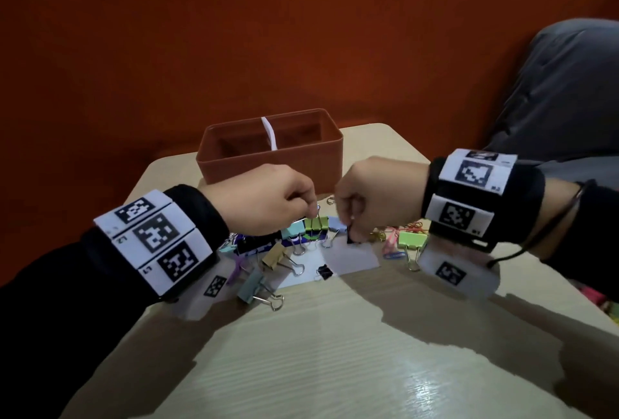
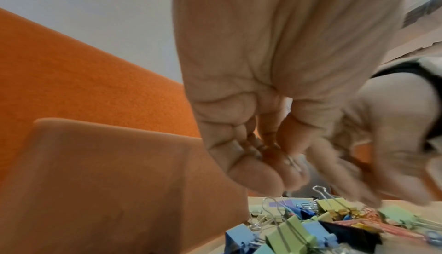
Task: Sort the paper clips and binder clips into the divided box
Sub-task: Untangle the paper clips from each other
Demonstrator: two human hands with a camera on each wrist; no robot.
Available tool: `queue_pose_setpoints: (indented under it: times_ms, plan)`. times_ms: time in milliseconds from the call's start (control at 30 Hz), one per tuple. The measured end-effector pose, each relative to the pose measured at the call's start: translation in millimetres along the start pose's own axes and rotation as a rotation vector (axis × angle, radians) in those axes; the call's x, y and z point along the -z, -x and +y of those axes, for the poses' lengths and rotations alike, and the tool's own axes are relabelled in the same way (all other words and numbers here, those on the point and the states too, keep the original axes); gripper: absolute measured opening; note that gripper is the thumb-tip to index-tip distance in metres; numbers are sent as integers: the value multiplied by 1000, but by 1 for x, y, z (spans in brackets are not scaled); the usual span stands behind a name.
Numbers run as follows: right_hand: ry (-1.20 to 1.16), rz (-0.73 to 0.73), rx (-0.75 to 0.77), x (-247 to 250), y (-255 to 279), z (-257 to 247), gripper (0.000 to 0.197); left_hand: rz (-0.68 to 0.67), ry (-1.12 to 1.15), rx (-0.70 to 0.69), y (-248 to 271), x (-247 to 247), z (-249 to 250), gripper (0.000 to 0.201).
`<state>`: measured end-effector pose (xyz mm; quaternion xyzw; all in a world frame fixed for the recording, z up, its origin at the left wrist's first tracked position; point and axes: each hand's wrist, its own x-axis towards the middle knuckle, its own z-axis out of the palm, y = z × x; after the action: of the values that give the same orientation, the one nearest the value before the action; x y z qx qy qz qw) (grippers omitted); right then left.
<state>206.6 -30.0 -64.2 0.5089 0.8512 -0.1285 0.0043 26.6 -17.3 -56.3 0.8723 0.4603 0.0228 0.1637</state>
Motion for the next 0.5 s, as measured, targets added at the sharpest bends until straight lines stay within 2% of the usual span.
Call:
queue_pose_setpoints:
  times_ms: [100, 200, 233, 367, 500]
  plan:
    - [187, 6, -65, 2, 1, 17, 9, -13, 33, -41, -3, -4, 6, 19]
    - [177, -64, -108, -5, 3, 23, 25, -38, 14, -70, -5, -8, 9, 16]
    - [176, -66, -103, -8, 3, 23, 29, -62, -15, -76, -6, -11, 9, 20]
    - [182, -44, -63, -14, -2, 22, 27, -227, -213, -124, -8, -24, 16, 56]
    - [202, -38, -33, -15, -4, 18, 8, -215, -297, -134, -9, -26, 16, 58]
